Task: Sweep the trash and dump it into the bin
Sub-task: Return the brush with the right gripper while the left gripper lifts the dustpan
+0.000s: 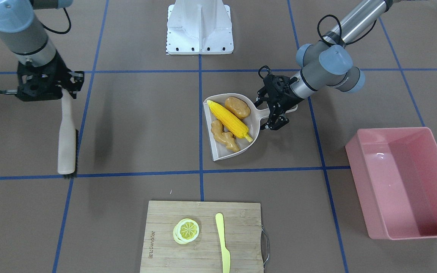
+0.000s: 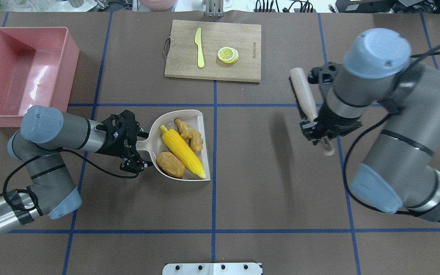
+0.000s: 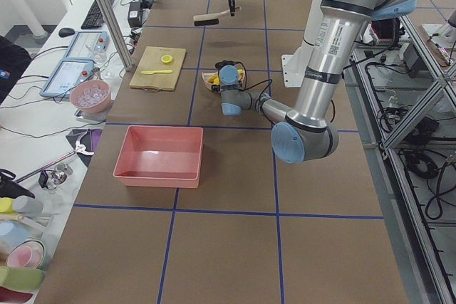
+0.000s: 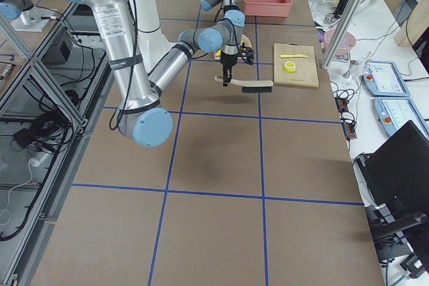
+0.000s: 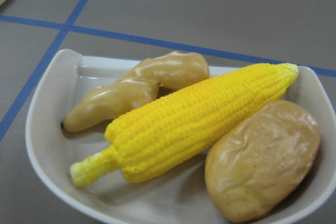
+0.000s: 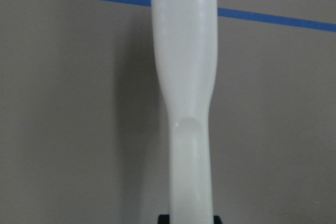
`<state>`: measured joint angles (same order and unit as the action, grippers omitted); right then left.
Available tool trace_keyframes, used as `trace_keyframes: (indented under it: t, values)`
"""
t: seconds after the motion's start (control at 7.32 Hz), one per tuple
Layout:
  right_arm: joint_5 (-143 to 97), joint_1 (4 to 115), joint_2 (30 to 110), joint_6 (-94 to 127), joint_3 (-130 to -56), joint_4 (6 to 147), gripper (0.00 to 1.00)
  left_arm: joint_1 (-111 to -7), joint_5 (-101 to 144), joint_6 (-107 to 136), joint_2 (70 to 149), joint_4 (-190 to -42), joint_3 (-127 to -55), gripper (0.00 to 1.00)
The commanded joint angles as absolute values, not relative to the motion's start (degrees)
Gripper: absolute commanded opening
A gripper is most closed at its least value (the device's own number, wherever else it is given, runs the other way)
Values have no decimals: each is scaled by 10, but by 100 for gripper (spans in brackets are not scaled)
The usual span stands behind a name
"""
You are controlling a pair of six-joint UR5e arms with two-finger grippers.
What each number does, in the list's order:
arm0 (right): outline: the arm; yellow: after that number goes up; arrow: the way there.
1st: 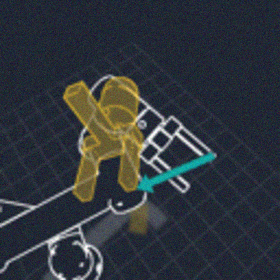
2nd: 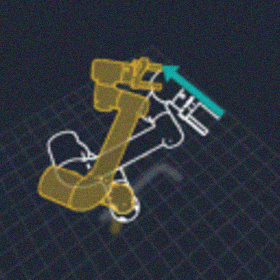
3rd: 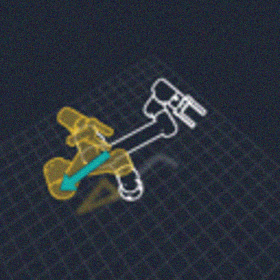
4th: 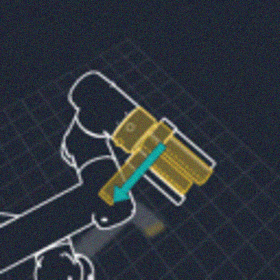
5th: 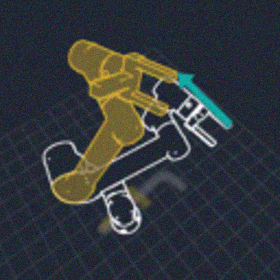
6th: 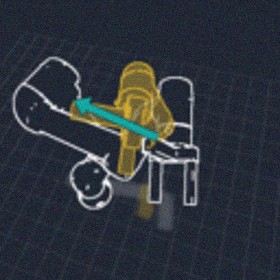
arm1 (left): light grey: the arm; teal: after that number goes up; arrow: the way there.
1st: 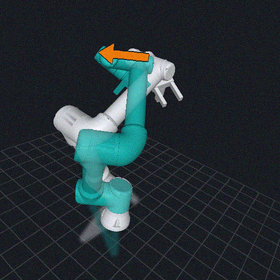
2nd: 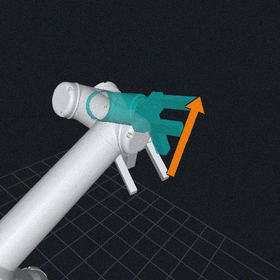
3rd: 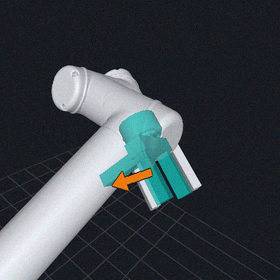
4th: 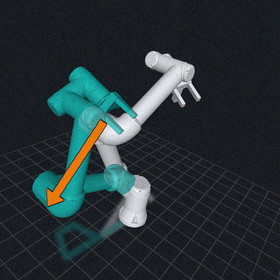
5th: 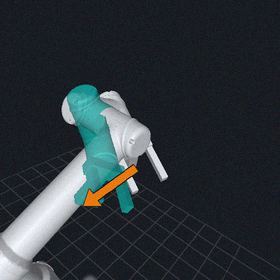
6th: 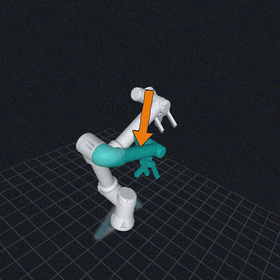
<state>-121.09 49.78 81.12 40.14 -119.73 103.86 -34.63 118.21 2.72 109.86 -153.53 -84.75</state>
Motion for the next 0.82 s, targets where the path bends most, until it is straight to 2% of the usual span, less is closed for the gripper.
trace_keyframes:
  t: [0.0,0.27,0.68]
  values:
    - [-1232,561,947,342,-1170,911,0,-346,1182,27,1099,-1535,-849,46]
    - [-1269,618,1005,301,-1103,814,0,-346,1182,26,1100,-1535,-849,30]
    - [-1287,625,1083,297,-1072,673,0,-347,1182,25,1101,-1536,-856,21]
